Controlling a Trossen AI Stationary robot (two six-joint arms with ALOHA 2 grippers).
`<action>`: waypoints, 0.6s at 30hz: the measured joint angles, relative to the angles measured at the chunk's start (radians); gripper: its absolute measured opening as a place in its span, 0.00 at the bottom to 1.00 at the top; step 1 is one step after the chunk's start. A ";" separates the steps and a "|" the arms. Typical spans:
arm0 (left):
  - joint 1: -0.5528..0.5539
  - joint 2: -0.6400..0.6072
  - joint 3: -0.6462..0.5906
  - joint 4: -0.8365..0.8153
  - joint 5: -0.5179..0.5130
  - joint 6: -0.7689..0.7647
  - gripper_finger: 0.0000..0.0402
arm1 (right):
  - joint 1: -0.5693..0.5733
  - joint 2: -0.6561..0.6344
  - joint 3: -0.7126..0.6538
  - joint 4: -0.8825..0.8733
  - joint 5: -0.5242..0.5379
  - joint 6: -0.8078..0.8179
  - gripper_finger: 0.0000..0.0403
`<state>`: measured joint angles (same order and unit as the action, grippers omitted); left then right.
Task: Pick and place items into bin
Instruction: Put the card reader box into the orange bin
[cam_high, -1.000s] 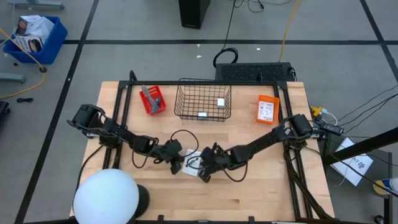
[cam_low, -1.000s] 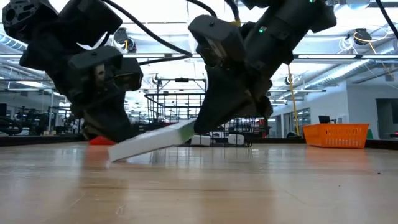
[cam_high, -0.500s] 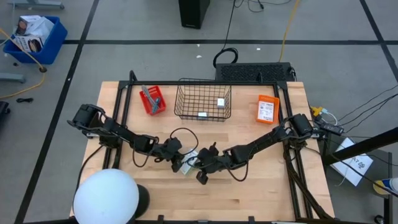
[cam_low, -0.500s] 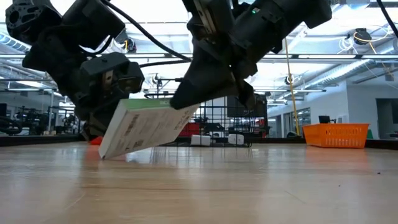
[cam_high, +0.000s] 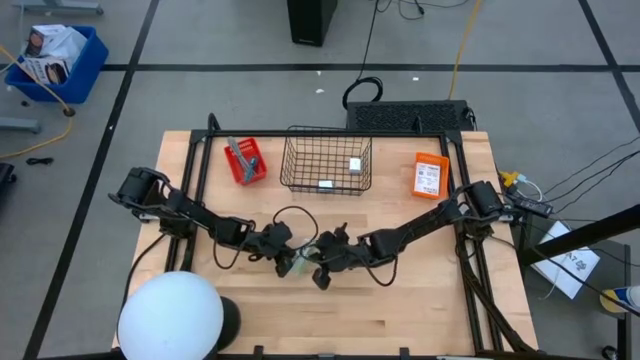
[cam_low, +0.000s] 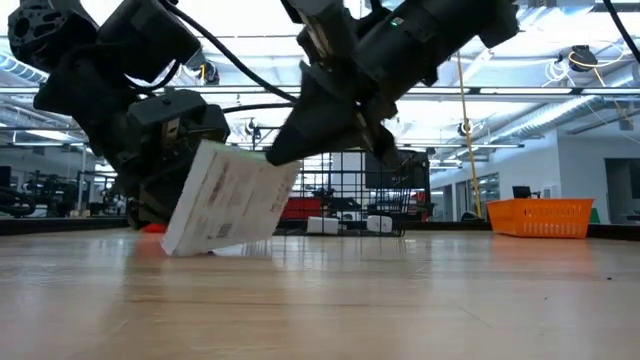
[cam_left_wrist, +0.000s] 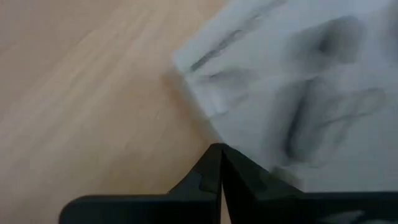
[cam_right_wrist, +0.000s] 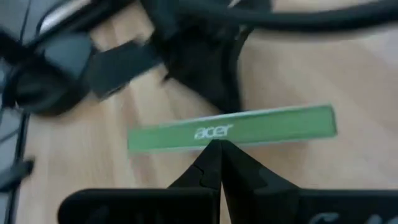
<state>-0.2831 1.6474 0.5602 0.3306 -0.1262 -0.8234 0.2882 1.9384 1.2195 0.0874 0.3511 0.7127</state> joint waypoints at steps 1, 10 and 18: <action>-0.001 0.000 0.005 0.035 0.005 -0.001 0.02 | -0.004 0.000 0.001 0.010 0.011 -0.003 0.00; -0.008 -0.005 0.008 0.118 0.004 0.053 0.07 | -0.028 0.004 -0.005 -0.049 -0.003 0.015 0.00; 0.003 -0.004 0.006 0.113 -0.005 0.082 0.01 | -0.027 -0.007 -0.054 -0.172 0.029 0.090 0.00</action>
<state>-0.2802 1.6436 0.5661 0.4433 -0.1316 -0.7410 0.2609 1.9316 1.1660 -0.0842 0.3800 0.8022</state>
